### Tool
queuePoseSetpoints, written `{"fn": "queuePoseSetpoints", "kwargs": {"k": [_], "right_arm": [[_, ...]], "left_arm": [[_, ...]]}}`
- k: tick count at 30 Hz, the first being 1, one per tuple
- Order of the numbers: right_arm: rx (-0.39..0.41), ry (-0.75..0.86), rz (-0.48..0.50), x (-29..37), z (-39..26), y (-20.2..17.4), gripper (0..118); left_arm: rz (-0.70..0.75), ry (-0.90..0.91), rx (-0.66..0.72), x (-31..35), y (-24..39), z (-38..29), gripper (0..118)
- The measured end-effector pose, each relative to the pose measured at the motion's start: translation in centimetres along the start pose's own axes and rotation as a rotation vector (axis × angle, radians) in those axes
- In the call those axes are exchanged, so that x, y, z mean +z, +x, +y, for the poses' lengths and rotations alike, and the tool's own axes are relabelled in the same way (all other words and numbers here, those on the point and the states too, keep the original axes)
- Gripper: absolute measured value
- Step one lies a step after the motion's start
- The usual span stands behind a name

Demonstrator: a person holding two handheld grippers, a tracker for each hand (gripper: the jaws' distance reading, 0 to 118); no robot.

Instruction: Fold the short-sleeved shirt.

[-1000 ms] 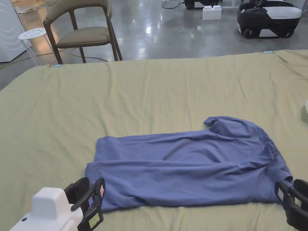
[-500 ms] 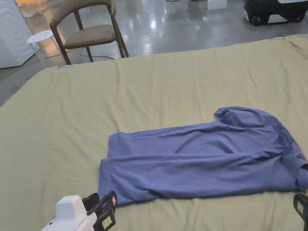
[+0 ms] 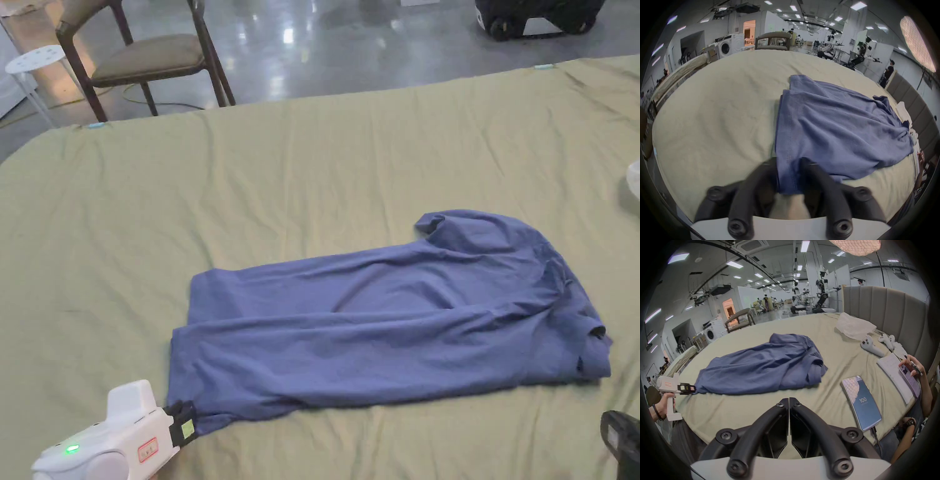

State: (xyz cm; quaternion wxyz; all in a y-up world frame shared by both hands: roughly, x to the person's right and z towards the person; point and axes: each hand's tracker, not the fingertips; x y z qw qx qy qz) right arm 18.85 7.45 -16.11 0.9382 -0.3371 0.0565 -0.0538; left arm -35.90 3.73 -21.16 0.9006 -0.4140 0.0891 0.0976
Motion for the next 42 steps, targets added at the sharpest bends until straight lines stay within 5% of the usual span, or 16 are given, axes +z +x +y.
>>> {"fn": "queuePoseSetpoints", "kwargs": {"k": [3,4,5,8,13,17,22,25,28,38,40,42], "right_arm": [[0.003,-0.034,-0.044,-1.7,0.7,0.0,6],[0.011,-0.042,-0.055,-2.7,1.3,0.2,22],[0.014,-0.043,-0.068,-3.6,1.8,0.4,57],[-0.061,-0.027,-0.026,-7.7,3.8,1.8,69],[-0.186,-0.165,-0.131,-15.2,4.4,4.3,62],[-0.228,-0.114,-0.142,-14.4,3.4,4.5,9],[-0.208,-0.106,-0.136,-12.0,4.7,4.0,5],[-0.090,-0.101,-0.198,-9.6,4.8,3.4,5],[-0.054,-0.127,-0.201,-6.8,3.3,3.4,5],[-0.034,-0.193,-0.189,1.9,-3.2,3.3,6],[-0.013,-0.174,-0.201,2.3,-3.5,3.0,17],[0.014,-0.170,-0.226,2.5,-3.3,2.8,52]], "left_arm": [[0.036,-0.024,-0.121,-0.5,1.5,-0.3,7],[0.048,-0.027,-0.151,-0.6,1.9,-0.4,7],[0.050,-0.038,-0.143,-0.9,2.1,-0.3,7],[0.041,-0.062,-0.136,-1.3,1.7,0.2,7],[0.020,-0.073,-0.116,-1.2,1.3,0.3,7],[0.019,-0.084,-0.127,-1.2,1.4,0.5,7],[-0.036,-0.103,-0.142,0.2,0.1,1.7,1],[-0.071,-0.006,-0.103,3.7,-1.1,1.5,1],[-0.096,-0.003,-0.083,6.8,-2.2,0.4,1],[-0.114,-0.065,-0.126,11.0,-4.6,-7.2,1],[-0.115,-0.051,-0.096,11.4,-4.6,-7.4,18],[-0.053,-0.007,-0.079,12.1,-4.5,-7.5,66]]}}
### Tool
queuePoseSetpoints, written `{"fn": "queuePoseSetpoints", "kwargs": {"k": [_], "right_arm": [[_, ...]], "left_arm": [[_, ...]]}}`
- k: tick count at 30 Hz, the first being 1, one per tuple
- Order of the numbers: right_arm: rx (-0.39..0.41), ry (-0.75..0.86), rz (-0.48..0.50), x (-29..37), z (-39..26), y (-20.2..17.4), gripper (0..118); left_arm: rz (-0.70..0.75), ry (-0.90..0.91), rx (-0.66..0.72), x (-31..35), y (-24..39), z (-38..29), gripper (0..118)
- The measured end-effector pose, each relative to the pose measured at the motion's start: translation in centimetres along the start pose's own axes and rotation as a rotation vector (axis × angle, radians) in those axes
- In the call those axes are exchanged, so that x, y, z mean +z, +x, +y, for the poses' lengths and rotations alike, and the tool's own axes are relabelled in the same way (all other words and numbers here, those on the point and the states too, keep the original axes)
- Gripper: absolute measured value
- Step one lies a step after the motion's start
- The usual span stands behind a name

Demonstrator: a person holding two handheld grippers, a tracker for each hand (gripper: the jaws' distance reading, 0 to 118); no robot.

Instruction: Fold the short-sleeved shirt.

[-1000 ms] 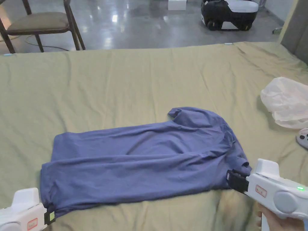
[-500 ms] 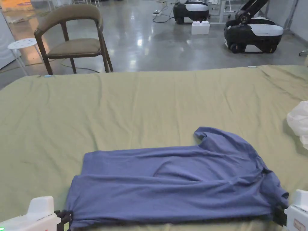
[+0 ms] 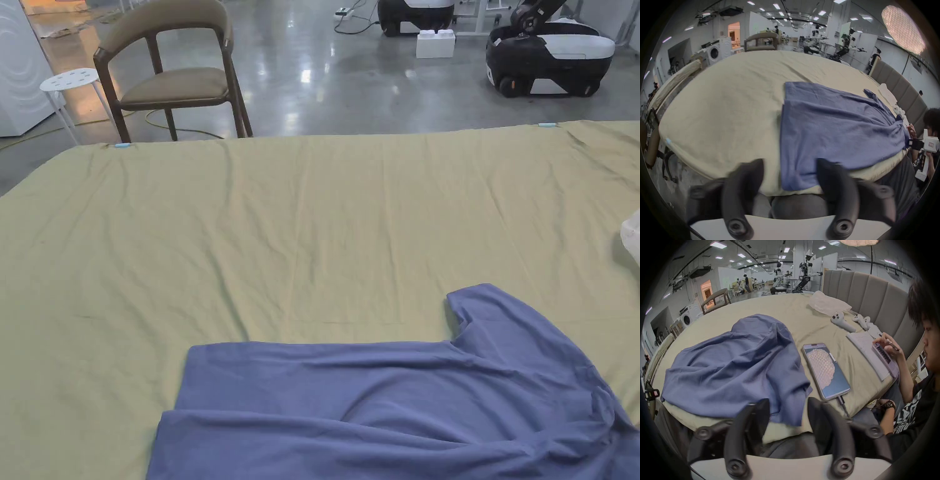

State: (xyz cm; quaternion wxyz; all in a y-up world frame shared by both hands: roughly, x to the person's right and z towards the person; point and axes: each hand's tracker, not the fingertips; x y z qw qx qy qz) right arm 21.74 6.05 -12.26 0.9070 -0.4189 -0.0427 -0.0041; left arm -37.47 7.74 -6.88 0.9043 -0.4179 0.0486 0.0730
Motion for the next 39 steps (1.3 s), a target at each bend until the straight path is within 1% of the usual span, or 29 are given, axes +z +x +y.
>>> {"fn": "queuePoseSetpoints", "kwargs": {"k": [1,5,8,9,10,11,12,15,16,18,21,24,27,28,29,31,32,35,37,38,39], "right_arm": [[-0.001,0.017,0.009,0.5,0.2,0.2,57],[0.017,0.141,0.085,2.8,1.1,-0.3,57],[0.029,0.235,0.164,4.4,1.8,-1.5,57],[0.028,0.253,0.196,4.7,2.1,-1.8,55],[0.025,0.268,0.237,4.9,2.4,-2.2,50],[0.023,0.276,0.258,5.1,2.6,-2.5,35],[0.028,0.276,0.265,4.9,2.8,-2.8,21],[0.054,0.286,0.269,5.2,3.4,-4.1,0],[0.064,0.290,0.283,5.1,3.6,-4.4,0],[0.082,0.306,0.294,5.3,3.8,-5.1,0],[0.102,0.303,0.305,5.1,4.2,-5.6,0],[0.098,0.297,0.318,4.7,4.5,-5.9,0],[0.070,0.279,0.321,4.2,4.5,-5.7,0],[0.060,0.268,0.322,3.9,4.4,-5.6,0],[0.053,0.260,0.320,3.7,4.3,-5.4,0],[0.045,0.241,0.305,3.5,4.0,-4.9,0],[0.041,0.233,0.298,3.5,3.8,-4.7,0],[0.025,0.207,0.272,3.4,3.1,-3.6,0],[0.006,0.188,0.245,3.2,2.3,-2.3,0],[-0.004,0.177,0.235,3.1,2.1,-1.9,0],[-0.014,0.162,0.227,3.1,1.9,-1.4,0]], "left_arm": [[0.012,0.036,-0.008,0.7,0.1,0.1,79],[-0.013,0.226,-0.040,4.2,1.5,0.7,80],[-0.041,0.361,-0.080,6.8,3.5,1.2,79],[-0.035,0.382,-0.080,7.5,4.3,1.5,75],[-0.034,0.388,-0.080,7.9,5.1,1.8,68],[-0.045,0.401,-0.085,8.3,5.6,1.9,55],[-0.059,0.419,-0.088,8.7,6.2,2.1,36],[-0.103,0.413,-0.073,8.8,7.3,2.9,0],[-0.141,0.387,-0.067,8.6,7.5,3.2,0],[-0.139,0.391,-0.078,8.0,7.9,3.1,0],[-0.118,0.351,-0.141,6.5,8.4,3.7,0],[-0.132,0.326,-0.126,3.9,8.0,5.8,0],[-0.131,0.281,-0.090,-0.5,6.7,9.3,0],[-0.141,0.259,-0.061,-2.4,6.0,10.6,3],[-0.117,0.224,-0.040,-4.2,5.5,11.9,19],[-0.102,0.160,0.011,-8.5,4.3,14.8,56],[-0.091,0.141,0.016,-10.3,3.8,15.8,62],[-0.020,0.079,0.044,-15.2,2.5,17.6,61],[0.014,0.041,0.103,-17.7,1.9,17.7,61],[0.005,0.017,0.127,-18.4,1.6,17.7,59],[0.000,0.017,0.129,-19.0,1.6,17.5,53]]}}
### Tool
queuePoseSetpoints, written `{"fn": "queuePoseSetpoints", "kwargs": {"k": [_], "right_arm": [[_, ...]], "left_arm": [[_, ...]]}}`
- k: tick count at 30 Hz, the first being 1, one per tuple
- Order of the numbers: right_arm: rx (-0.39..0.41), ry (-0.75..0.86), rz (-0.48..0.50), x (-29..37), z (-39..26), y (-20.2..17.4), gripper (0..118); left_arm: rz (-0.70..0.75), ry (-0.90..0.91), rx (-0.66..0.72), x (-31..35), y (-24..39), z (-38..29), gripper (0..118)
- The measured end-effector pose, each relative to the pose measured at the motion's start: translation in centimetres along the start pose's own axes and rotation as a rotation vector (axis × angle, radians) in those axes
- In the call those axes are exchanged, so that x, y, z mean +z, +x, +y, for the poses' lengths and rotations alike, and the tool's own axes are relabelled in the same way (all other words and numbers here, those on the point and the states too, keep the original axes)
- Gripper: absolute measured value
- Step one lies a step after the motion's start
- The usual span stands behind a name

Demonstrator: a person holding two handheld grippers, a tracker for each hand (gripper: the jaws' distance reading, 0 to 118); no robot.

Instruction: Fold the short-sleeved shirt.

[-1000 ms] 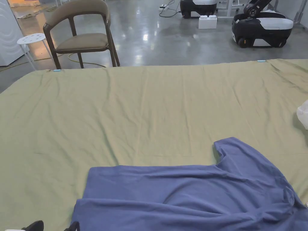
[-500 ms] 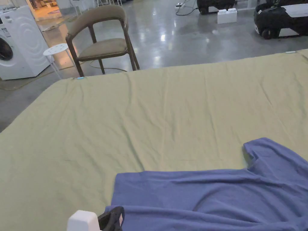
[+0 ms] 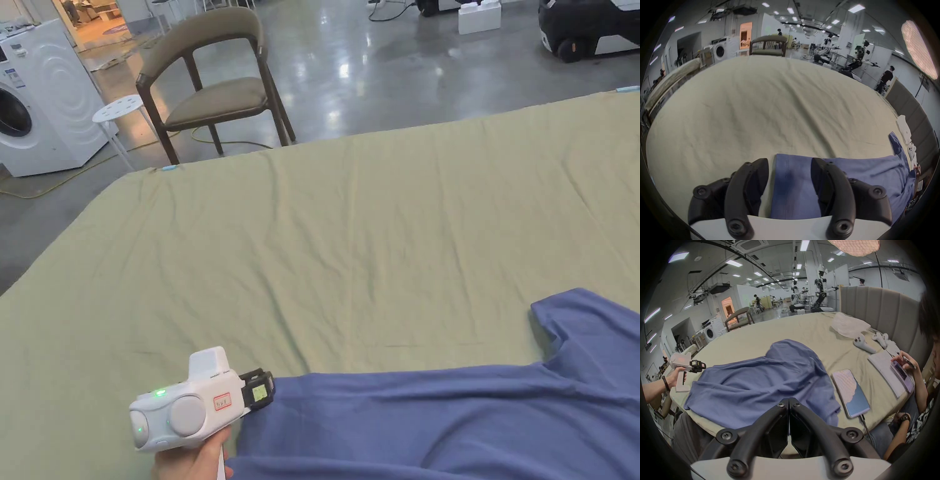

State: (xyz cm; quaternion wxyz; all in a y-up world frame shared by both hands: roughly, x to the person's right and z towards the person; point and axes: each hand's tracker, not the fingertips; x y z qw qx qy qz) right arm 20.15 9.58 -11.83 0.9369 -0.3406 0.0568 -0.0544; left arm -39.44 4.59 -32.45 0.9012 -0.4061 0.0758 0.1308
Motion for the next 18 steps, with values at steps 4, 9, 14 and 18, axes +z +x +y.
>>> {"fn": "queuePoseSetpoints", "kwargs": {"k": [4,9,14,18], "right_arm": [[-0.016,-0.043,-0.022,-0.3,-0.1,1.3,0],[0.065,-0.063,0.004,-3.4,3.2,1.2,0],[0.071,-0.050,0.039,-10.5,10.5,1.5,54],[0.073,-0.170,-0.019,-19.1,15.4,3.9,54]], "left_arm": [[0.020,-0.038,-0.009,-1.4,0.7,-0.8,30],[0.052,-0.079,-0.132,-1.9,2.6,-0.6,2],[0.087,-0.145,-0.152,-3.0,3.4,0.4,2],[0.082,-0.199,-0.152,-3.2,3.3,1.6,2]]}}
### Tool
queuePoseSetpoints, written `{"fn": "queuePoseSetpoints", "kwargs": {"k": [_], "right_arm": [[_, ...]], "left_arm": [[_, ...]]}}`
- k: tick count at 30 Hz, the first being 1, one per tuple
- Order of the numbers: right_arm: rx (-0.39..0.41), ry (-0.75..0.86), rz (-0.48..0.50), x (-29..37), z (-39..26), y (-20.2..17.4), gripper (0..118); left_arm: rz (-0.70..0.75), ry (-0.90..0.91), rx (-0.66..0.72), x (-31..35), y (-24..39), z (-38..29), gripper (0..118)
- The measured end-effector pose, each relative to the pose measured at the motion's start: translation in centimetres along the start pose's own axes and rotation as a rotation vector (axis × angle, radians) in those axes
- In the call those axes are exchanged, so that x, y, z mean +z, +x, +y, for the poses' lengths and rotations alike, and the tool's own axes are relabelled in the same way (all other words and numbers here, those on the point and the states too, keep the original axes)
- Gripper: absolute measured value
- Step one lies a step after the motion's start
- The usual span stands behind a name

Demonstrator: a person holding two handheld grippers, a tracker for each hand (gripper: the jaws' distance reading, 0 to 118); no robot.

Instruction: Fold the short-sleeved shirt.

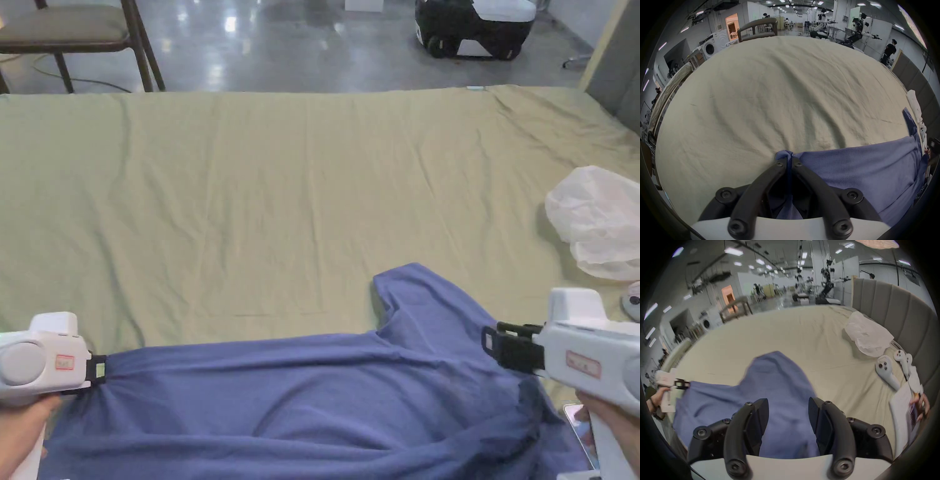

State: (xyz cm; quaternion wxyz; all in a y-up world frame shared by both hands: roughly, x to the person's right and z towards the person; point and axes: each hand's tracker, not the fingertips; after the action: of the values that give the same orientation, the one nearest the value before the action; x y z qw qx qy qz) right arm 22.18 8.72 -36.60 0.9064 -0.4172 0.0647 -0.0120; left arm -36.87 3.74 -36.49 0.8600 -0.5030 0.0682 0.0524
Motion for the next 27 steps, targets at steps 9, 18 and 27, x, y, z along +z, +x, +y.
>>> {"fn": "queuePoseSetpoints", "kwargs": {"k": [9,18,27], "right_arm": [[0.053,-0.255,-0.144,-8.5,1.0,1.5,33],[-0.074,-0.085,-0.012,-2.0,-0.2,2.6,0],[-0.116,0.009,0.049,12.7,-11.1,3.1,0]], "left_arm": [[-0.021,-0.008,0.037,1.4,0.4,-0.4,2],[-0.119,0.175,0.034,7.9,-0.8,-2.7,0],[-0.219,0.190,0.039,17.7,-4.8,-16.3,0]]}}
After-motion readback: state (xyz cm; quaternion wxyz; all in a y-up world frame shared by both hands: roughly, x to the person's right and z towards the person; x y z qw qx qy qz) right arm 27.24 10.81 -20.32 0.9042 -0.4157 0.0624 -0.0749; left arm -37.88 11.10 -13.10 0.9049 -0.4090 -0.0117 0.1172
